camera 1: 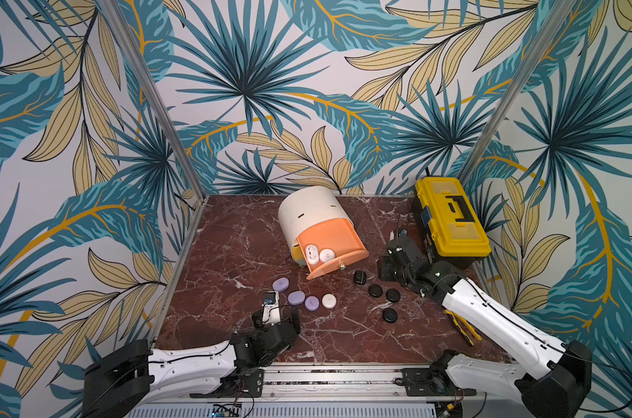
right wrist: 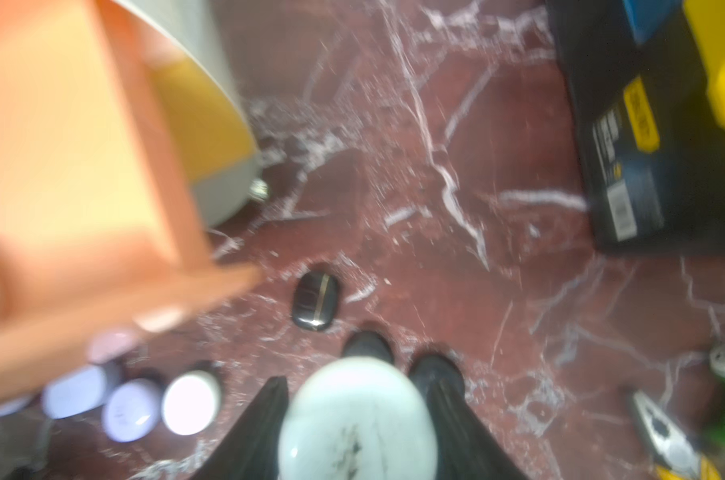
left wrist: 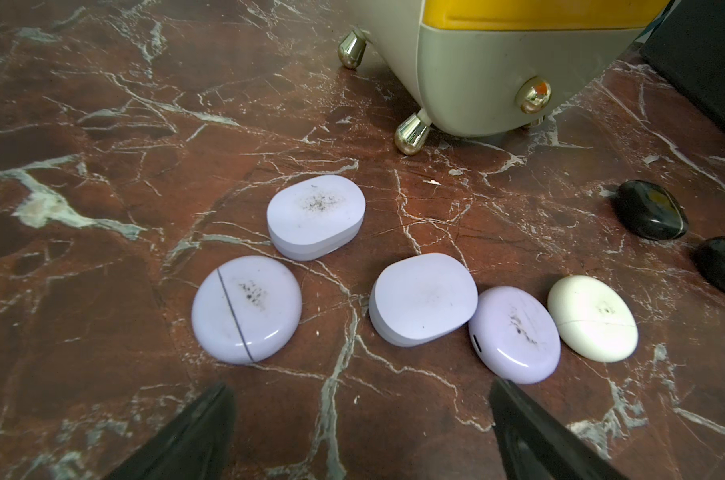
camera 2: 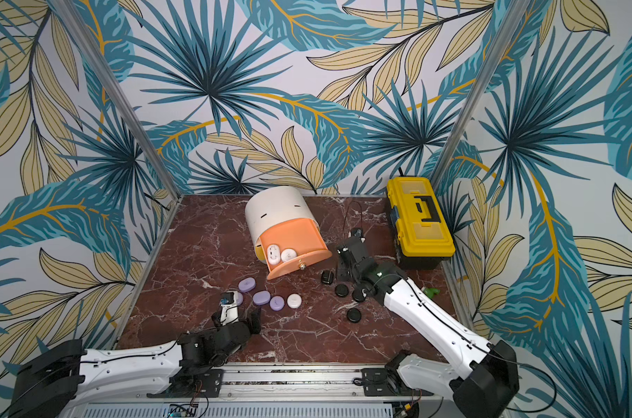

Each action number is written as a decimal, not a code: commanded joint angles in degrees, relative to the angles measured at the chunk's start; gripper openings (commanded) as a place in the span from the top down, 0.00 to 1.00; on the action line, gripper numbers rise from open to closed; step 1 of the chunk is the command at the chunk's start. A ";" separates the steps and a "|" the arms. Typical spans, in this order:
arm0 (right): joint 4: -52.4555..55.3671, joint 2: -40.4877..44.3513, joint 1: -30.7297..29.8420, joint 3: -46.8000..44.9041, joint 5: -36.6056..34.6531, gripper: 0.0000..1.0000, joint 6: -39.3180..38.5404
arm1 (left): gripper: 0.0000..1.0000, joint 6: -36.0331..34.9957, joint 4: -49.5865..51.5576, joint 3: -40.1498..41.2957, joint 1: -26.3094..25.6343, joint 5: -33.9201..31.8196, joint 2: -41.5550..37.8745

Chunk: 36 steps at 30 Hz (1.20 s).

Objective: Put the bluetooth earphones in the drawer according to color
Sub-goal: Pick up the Bluetooth earphone from the center of the board, then place the bluetooth earphone in the drawer.

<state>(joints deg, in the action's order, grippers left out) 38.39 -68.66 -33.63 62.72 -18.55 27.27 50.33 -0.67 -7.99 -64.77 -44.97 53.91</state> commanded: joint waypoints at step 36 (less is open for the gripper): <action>13.11 -43.49 -2.66 49.52 14.55 0.39 -15.35 | 0.00 -1.41 0.03 0.52 0.20 -0.29 -3.40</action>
<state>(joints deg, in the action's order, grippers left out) 49.74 -110.76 -36.01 110.65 -2.28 12.91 50.11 -0.56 -7.99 -64.77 -44.77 50.70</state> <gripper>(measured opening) 0.609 0.999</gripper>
